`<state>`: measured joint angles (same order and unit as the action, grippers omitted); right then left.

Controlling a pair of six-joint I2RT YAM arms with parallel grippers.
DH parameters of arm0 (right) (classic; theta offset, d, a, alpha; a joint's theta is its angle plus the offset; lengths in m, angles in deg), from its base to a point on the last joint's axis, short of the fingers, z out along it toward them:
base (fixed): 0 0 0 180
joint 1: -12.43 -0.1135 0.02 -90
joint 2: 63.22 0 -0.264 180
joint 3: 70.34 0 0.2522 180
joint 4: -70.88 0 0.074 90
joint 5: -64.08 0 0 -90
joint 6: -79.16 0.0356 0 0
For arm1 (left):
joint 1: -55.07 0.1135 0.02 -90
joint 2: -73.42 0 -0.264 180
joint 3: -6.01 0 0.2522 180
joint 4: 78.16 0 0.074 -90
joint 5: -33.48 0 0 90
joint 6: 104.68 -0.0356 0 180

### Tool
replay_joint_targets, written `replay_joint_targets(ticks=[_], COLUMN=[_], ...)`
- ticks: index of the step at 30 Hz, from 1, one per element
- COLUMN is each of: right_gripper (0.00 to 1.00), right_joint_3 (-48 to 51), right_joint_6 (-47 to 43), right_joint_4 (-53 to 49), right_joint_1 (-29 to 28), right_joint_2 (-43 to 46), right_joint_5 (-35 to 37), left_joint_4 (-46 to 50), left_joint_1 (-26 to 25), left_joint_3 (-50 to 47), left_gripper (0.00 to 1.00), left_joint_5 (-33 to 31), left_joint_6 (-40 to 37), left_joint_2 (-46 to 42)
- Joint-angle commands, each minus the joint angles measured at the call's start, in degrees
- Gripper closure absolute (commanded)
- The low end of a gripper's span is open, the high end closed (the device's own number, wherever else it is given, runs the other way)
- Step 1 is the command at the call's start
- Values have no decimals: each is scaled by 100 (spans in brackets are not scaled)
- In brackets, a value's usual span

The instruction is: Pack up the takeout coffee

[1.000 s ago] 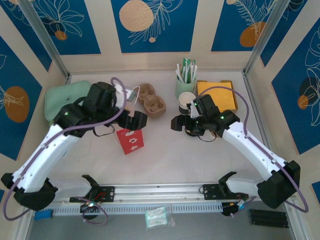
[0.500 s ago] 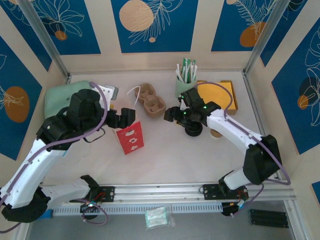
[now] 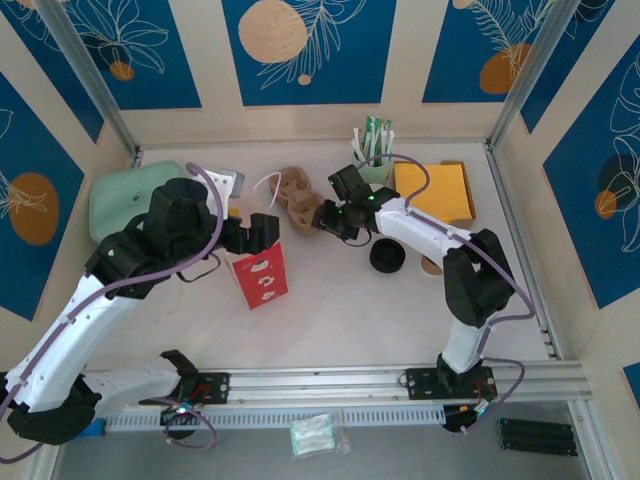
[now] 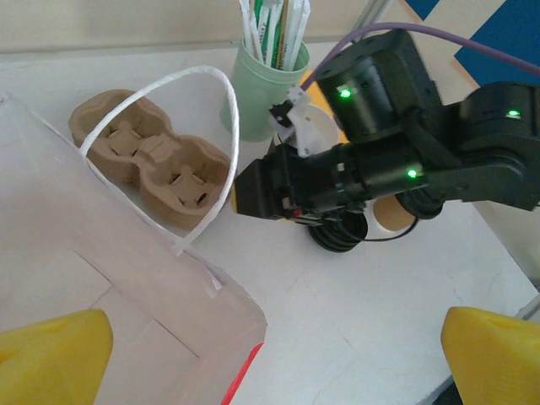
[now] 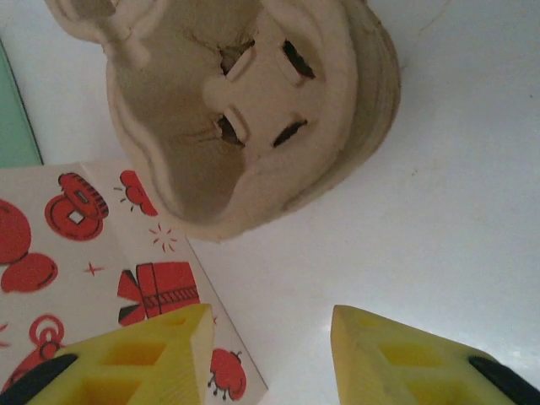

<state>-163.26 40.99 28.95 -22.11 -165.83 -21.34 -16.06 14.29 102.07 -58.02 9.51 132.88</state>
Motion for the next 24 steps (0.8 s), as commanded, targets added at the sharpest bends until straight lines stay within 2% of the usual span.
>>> replay_joint_targets(ticks=[1,24], right_gripper=[60,65], right_joint_3=[-306,-822], right_joint_6=[99,64], right_joint_4=[-246,-402], right_joint_1=[-46,71], right_joint_2=[-181,-752], right_joint_5=[219,105], left_joint_4=[-210,-316], left_joint_1=[6,9], left_joint_3=[-30,-109], left_gripper=[1,1], left_joint_5=[183,319], left_joint_6=[61,73], left_joint_2=[5,-19])
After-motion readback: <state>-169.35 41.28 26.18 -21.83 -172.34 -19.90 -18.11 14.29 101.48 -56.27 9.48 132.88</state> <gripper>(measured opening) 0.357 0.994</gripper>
